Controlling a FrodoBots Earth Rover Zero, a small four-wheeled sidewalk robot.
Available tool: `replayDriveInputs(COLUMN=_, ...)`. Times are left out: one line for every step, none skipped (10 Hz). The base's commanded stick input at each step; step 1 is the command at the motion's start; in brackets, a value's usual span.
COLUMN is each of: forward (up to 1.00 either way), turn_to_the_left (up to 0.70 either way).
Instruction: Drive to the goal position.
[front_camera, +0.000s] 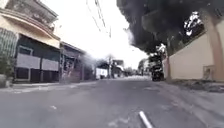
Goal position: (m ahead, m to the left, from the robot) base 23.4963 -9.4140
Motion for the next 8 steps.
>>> replayDriveInputs(forward=0.85, turn_to_the_left=-0.34)
replayDriveInputs(forward=0.85, turn_to_the_left=-0.34)
replayDriveInputs(forward=0.85, turn_to_the_left=-0.34)
replayDriveInputs(forward=0.85, turn_to_the_left=-0.34)
replayDriveInputs(forward=0.85, turn_to_the_left=-0.34)
replayDriveInputs(forward=0.85, turn_to_the_left=-0.34)
replayDriveInputs(forward=0.85, turn_to_the_left=-0.34)
replayDriveInputs(forward=0.85, turn_to_the_left=-0.34)
